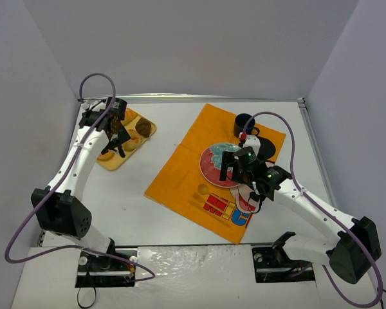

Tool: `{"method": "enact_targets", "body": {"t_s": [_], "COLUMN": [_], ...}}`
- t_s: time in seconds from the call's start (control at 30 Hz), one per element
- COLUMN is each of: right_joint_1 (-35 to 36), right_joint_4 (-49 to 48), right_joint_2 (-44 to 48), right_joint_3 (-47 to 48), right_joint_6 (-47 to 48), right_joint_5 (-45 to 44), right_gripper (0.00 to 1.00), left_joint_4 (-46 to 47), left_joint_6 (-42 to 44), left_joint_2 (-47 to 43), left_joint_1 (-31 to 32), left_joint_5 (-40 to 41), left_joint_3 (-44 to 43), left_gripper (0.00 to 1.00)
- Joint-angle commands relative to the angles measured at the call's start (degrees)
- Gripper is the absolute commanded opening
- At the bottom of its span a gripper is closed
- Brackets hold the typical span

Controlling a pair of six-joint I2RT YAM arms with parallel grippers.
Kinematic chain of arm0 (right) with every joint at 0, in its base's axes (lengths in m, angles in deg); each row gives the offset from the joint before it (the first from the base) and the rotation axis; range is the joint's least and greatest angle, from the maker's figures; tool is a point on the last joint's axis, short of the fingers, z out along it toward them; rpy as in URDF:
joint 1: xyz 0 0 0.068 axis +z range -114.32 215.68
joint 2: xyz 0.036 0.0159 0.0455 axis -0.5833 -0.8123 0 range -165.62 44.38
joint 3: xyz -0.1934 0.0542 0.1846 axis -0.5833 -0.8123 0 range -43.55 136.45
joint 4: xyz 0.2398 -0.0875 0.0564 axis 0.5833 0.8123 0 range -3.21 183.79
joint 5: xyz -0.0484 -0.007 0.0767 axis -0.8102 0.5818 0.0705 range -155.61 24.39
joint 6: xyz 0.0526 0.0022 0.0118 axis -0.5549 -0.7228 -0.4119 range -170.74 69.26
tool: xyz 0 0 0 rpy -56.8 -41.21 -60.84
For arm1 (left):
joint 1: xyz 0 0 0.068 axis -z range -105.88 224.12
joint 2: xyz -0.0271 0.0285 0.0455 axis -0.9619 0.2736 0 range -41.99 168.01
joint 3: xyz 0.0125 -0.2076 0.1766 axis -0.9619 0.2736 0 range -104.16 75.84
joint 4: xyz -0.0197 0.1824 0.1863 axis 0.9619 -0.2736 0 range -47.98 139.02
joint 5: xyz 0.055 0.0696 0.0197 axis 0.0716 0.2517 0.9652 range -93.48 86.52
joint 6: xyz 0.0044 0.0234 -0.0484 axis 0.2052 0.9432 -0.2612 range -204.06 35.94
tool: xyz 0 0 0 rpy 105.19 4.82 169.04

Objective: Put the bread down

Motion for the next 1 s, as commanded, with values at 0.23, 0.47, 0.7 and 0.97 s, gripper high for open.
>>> {"method": "enact_targets", "body": {"t_s": [0.23, 0.47, 0.7, 0.97], "right_joint_1": [-0.4, -0.4, -0.5, -0.5], "right_joint_4": [-1.0, -0.9, -1.0, -1.0], "right_joint_2": [-0.3, -0.3, -0.6, -0.9], "right_joint_3": [1.8, 1.9, 1.5, 1.7], "right_joint_6": [1.3, 2.2, 2.4, 2.5], "right_joint_5": [-3.2, -3.2, -3.2, -2.7], "right_gripper": [1.00, 1.00, 1.00, 1.00], "left_joint_4": [5.7, 9.2, 10.7, 12.0], "left_joint_6": [7.1, 8.4, 9.0, 9.5], "left_joint_2": [8.1, 14.3, 19.8, 24.7], "left_joint_1": [-5.4, -7.4, -9.5, -10.3], "left_joint_5": [-4.9, -7.1, -8.4, -9.7], "left_joint_3": [-11.6, -14.8, -18.6, -22.8], "left_gripper": [0.53, 0.53, 0.52, 0.52]}}
